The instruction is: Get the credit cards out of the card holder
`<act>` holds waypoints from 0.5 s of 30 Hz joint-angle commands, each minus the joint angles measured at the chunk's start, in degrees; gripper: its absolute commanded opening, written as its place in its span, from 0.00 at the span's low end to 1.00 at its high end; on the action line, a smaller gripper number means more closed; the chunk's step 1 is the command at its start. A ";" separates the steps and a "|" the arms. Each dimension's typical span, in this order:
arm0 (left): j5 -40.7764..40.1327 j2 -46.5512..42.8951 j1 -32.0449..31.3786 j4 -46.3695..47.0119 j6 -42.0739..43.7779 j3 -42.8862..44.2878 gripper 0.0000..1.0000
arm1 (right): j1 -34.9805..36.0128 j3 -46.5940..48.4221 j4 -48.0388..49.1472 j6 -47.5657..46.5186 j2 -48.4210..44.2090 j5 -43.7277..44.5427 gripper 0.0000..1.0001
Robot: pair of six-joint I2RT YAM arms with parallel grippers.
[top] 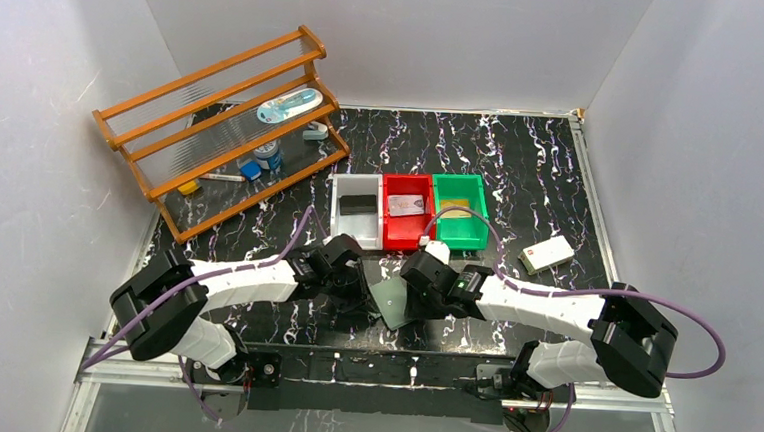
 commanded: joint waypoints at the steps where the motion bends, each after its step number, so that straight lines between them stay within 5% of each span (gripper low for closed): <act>1: -0.78 -1.83 -0.24 -2.33 1.67 0.00 0.08 | 0.17 2.22 1.43 0.26 -0.43 0.26 0.44; 9: -1.58 -3.88 -0.34 -4.27 5.88 2.01 0.07 | 0.17 4.00 1.36 -0.55 0.01 -0.24 0.45; 15: -2.35 -6.89 -0.32 -8.33 16.56 7.20 0.05 | 0.17 6.35 1.29 -2.38 -0.96 0.07 0.50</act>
